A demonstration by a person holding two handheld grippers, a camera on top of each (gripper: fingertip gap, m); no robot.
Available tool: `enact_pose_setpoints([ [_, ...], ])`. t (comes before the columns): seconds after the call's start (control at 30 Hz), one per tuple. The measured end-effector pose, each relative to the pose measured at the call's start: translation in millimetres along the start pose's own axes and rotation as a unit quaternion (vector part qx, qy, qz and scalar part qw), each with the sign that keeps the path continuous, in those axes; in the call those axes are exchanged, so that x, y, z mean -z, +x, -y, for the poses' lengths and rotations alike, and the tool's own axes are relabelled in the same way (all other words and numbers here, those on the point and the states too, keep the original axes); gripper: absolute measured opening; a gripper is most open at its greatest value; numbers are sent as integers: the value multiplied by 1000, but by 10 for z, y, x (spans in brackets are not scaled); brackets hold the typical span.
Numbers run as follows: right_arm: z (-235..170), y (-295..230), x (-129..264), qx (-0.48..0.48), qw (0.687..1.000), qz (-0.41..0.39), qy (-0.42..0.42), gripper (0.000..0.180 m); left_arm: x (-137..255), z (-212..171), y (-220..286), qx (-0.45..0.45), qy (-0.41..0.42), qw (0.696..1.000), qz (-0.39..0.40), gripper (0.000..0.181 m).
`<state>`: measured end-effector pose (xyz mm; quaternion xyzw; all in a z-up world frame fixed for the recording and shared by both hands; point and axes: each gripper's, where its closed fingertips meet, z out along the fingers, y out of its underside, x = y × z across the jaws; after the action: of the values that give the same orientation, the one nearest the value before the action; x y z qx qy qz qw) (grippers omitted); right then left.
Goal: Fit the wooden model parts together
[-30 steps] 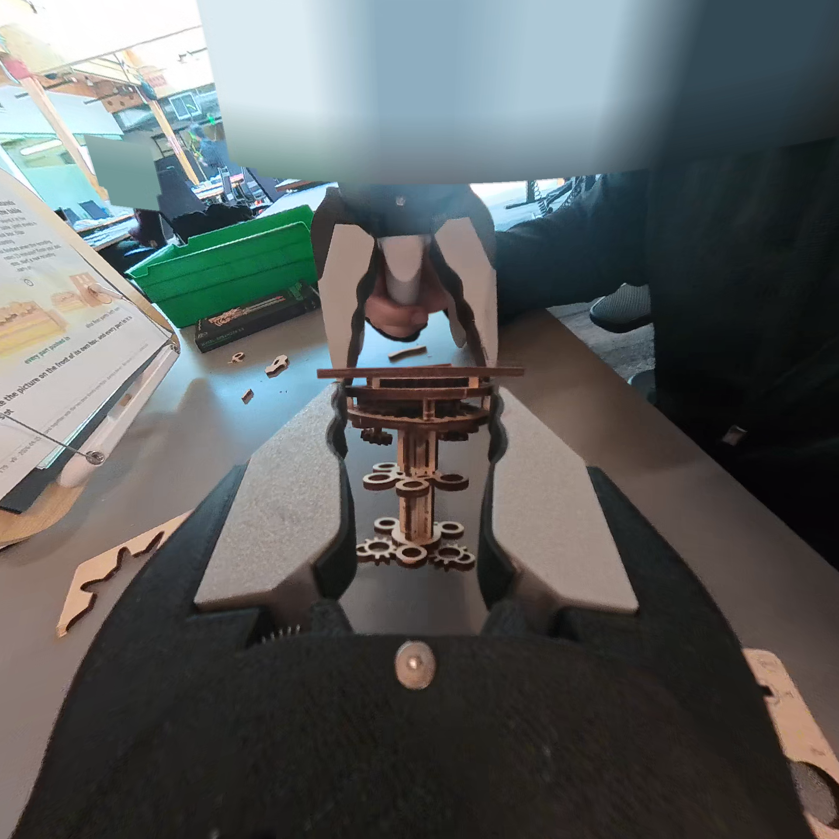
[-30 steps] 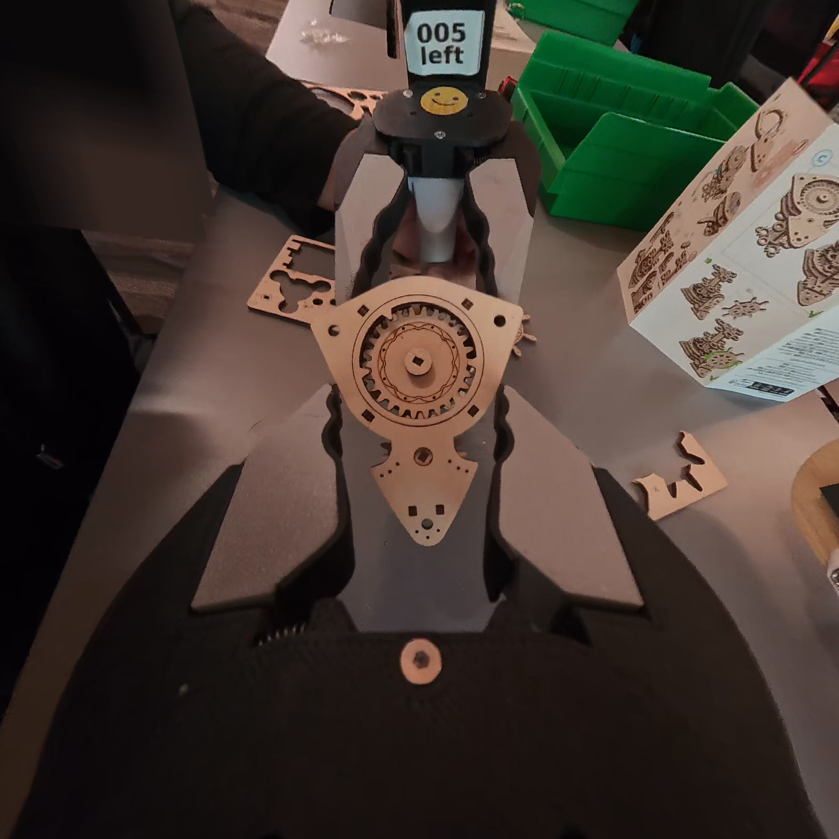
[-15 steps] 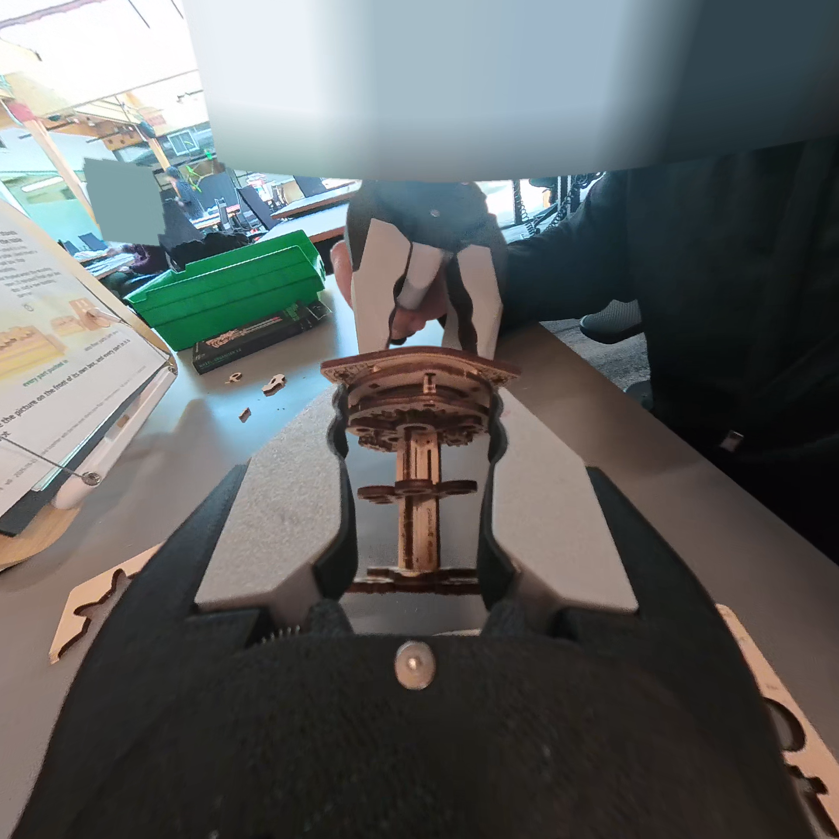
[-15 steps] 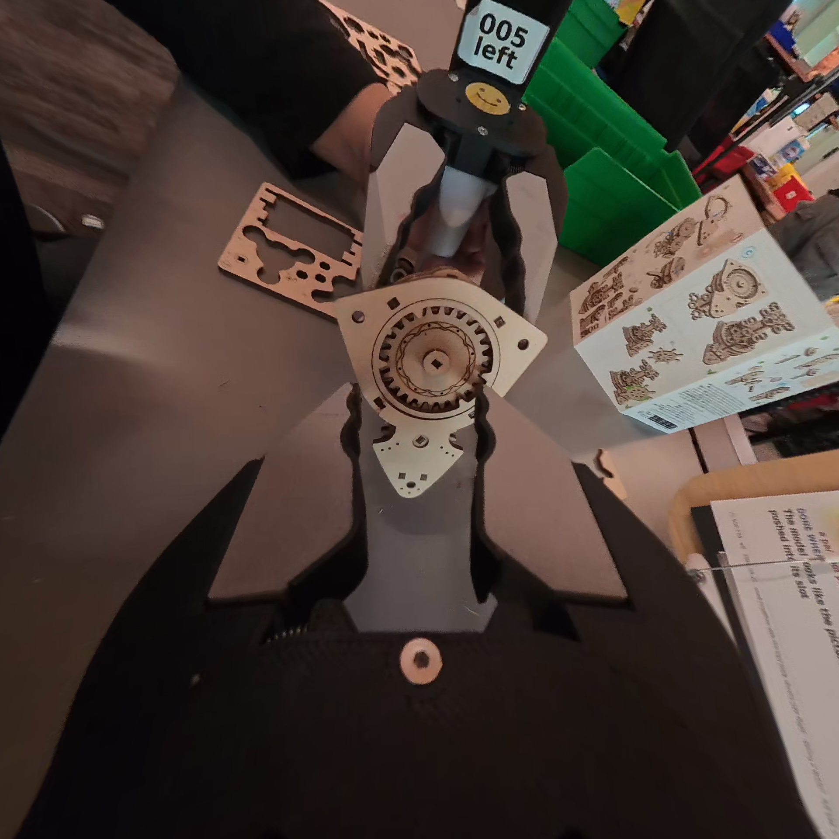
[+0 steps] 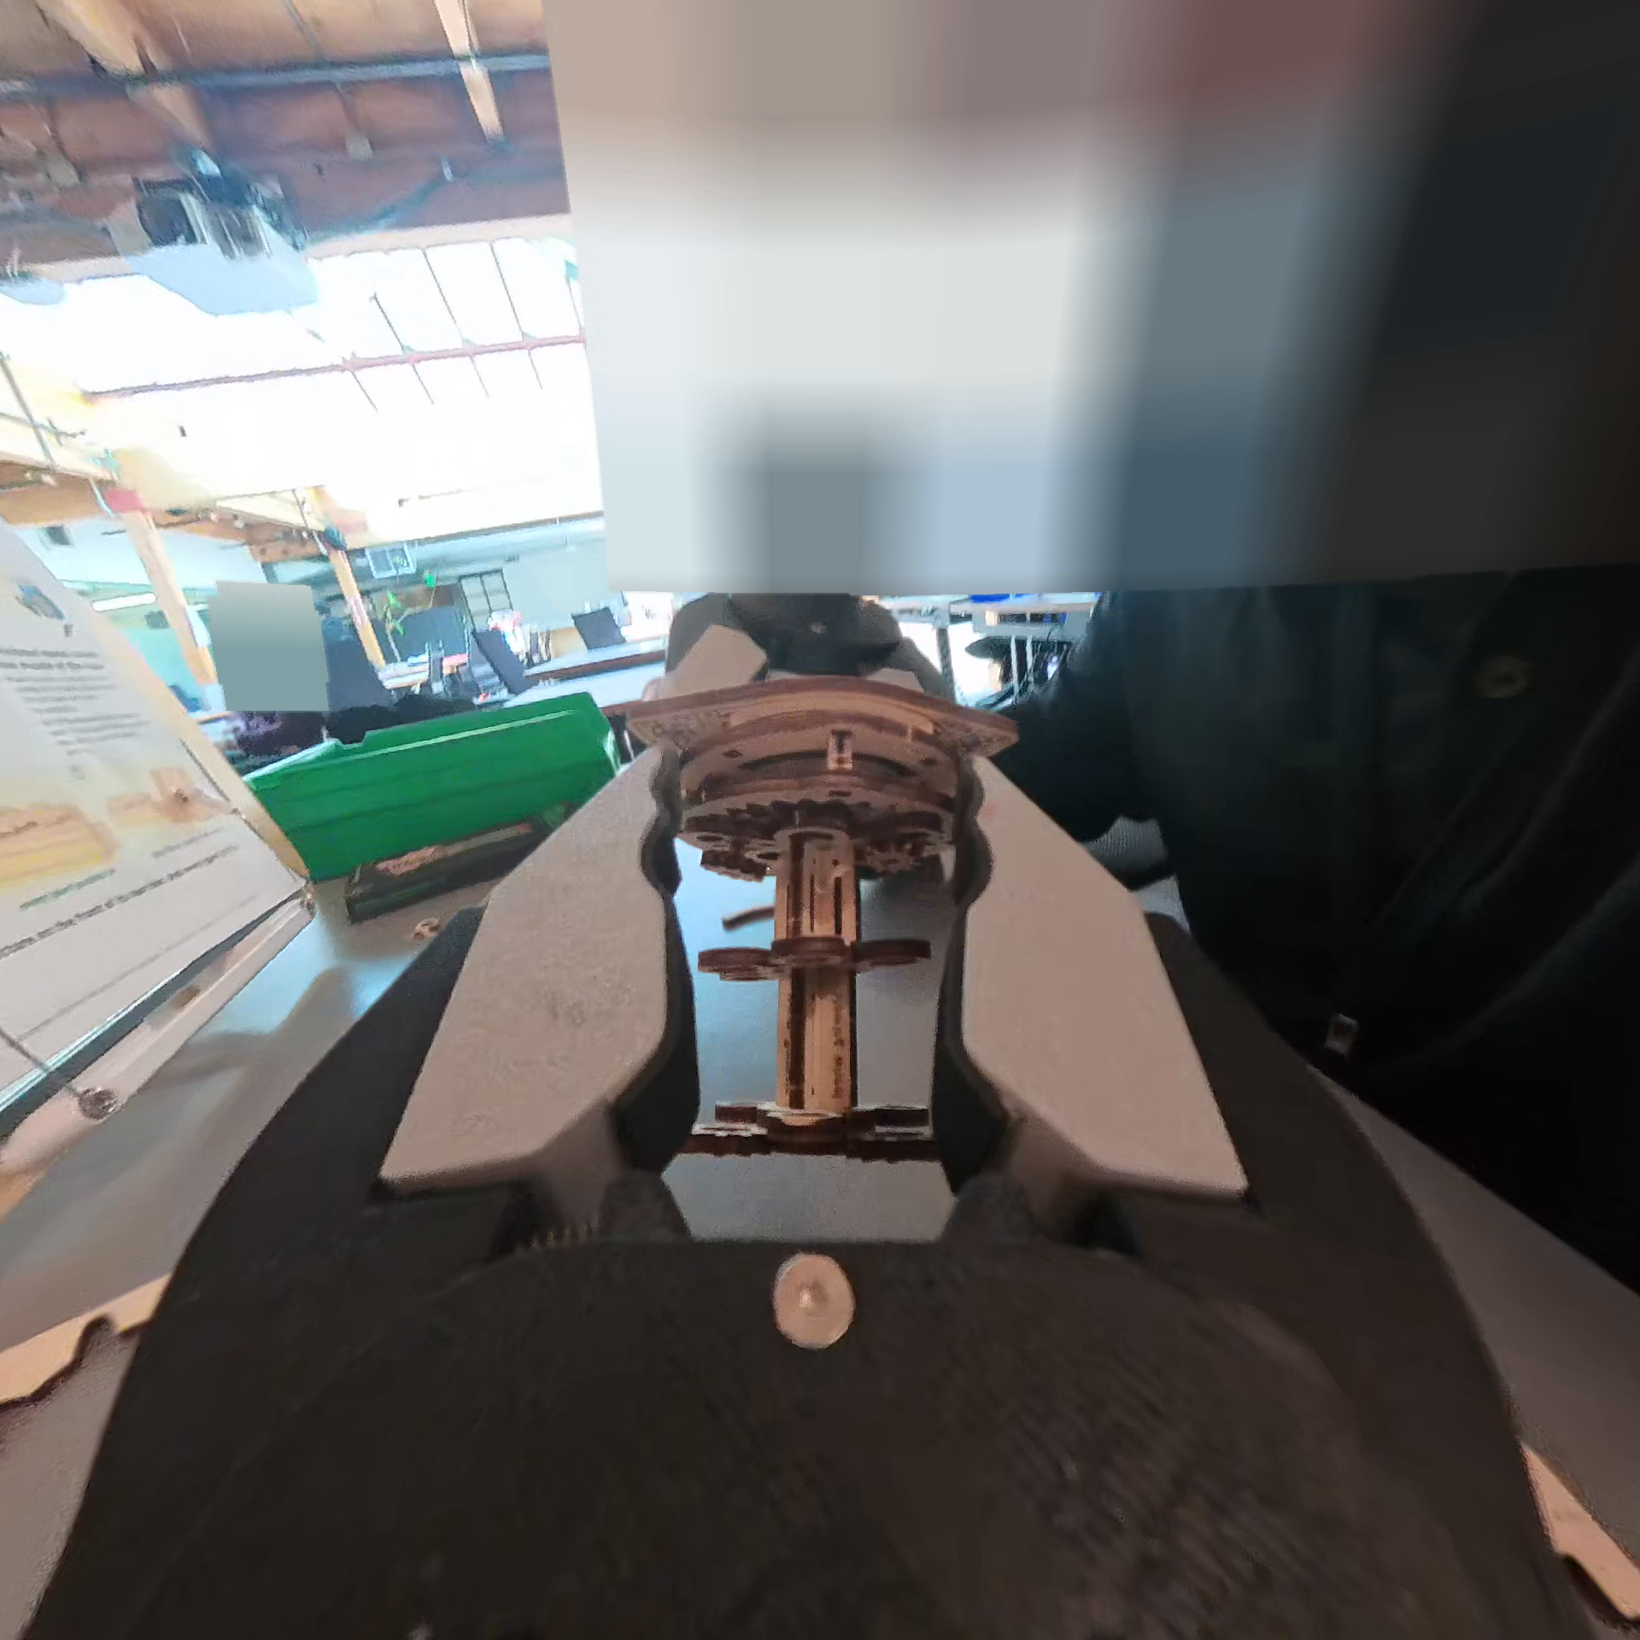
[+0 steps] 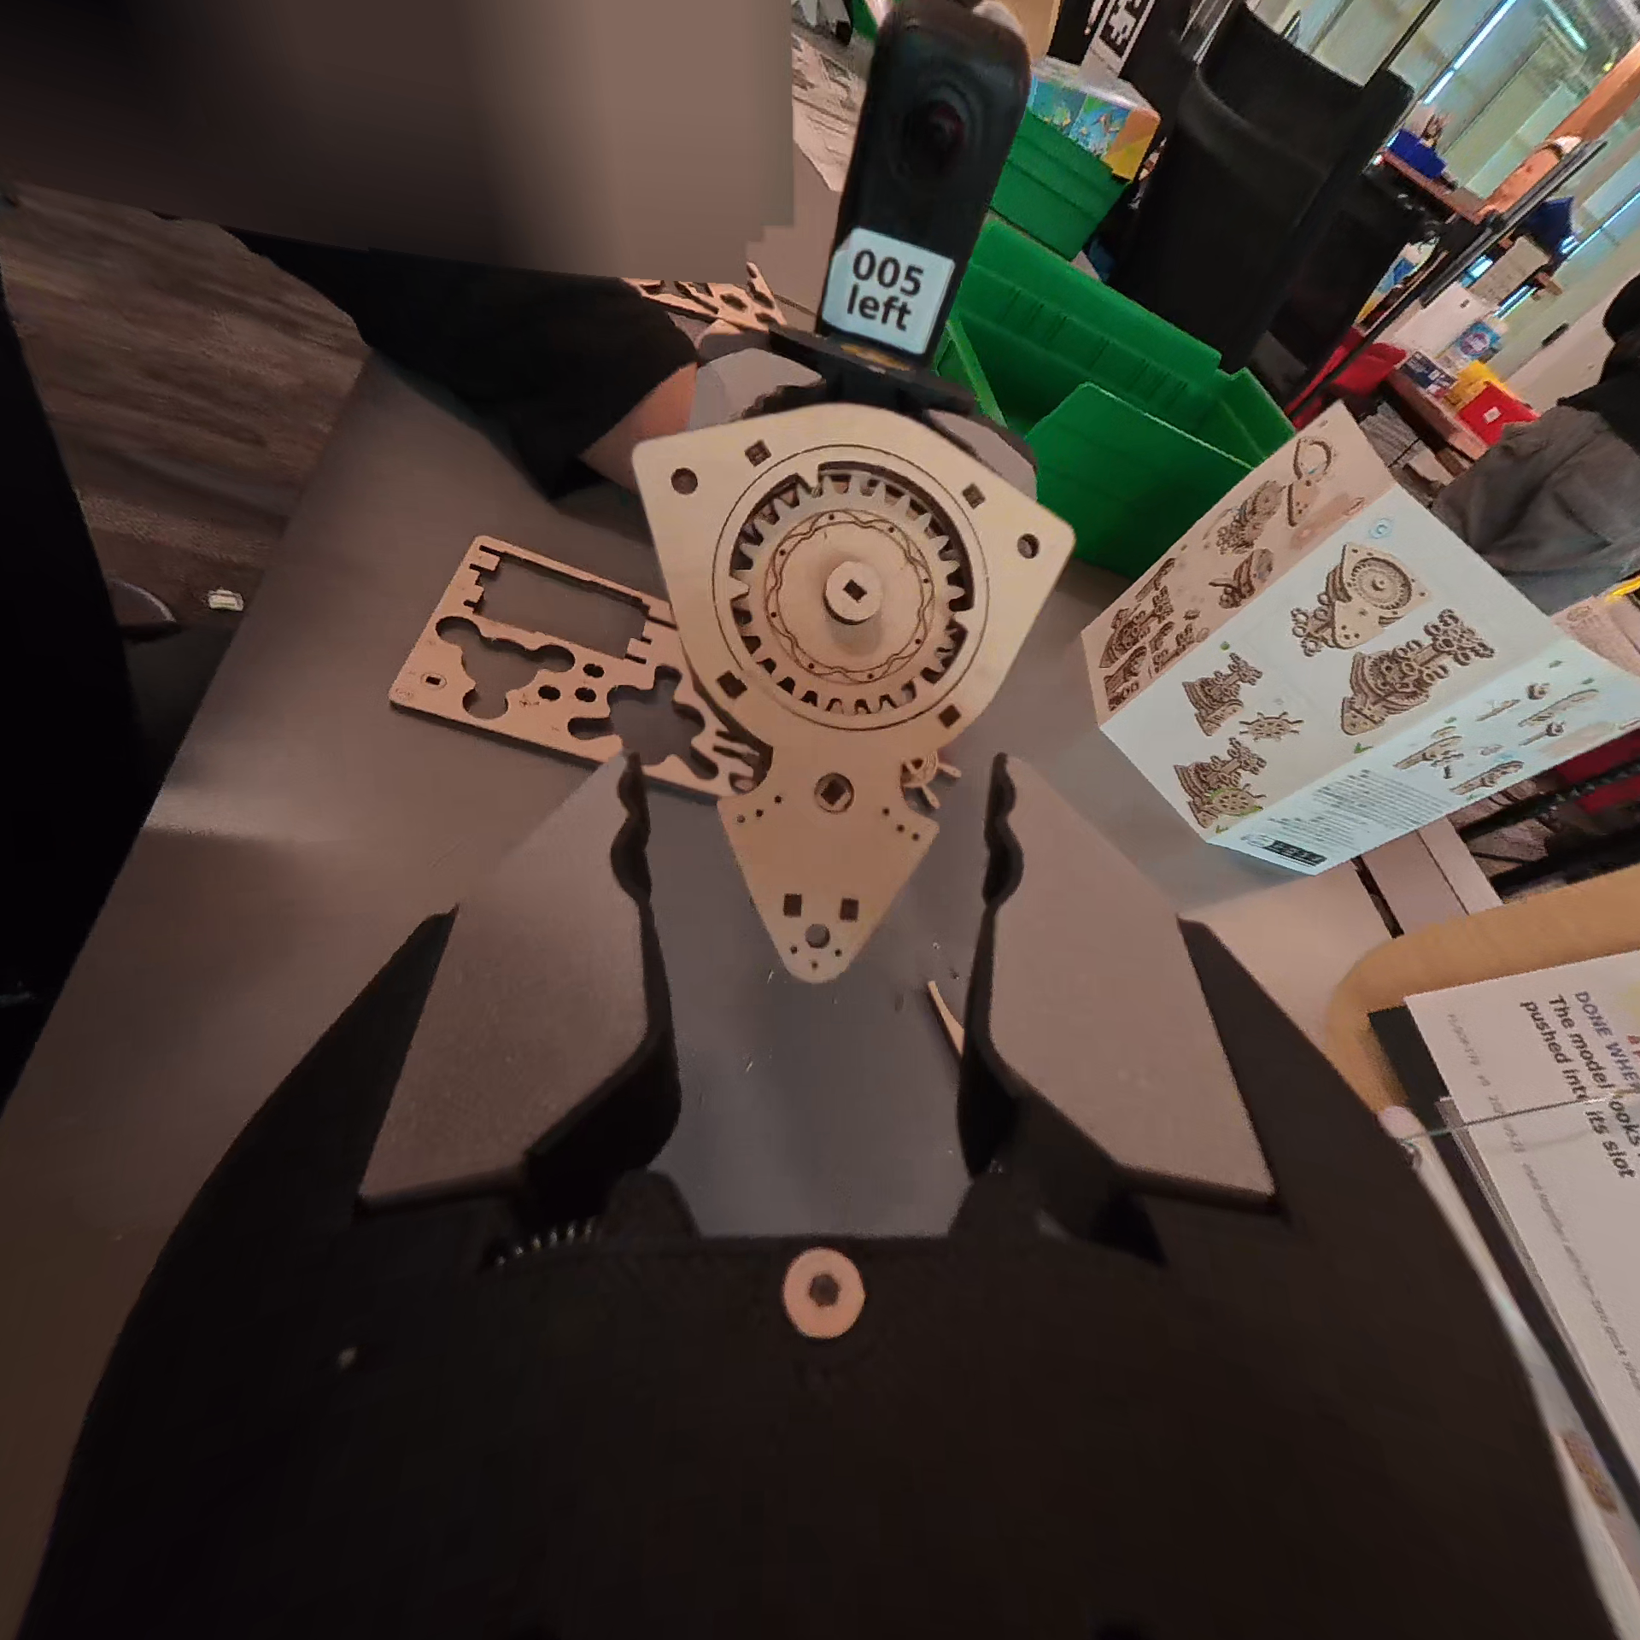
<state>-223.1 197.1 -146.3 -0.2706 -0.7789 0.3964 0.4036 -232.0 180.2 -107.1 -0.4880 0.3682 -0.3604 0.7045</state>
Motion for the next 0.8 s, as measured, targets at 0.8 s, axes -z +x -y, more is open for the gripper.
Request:
enact_pose_setpoints([
  [0.8, -546, 237, -12, -100, 988, -4, -115, 47, 74, -114, -283, 65, -51, 995, 63, 74],
])
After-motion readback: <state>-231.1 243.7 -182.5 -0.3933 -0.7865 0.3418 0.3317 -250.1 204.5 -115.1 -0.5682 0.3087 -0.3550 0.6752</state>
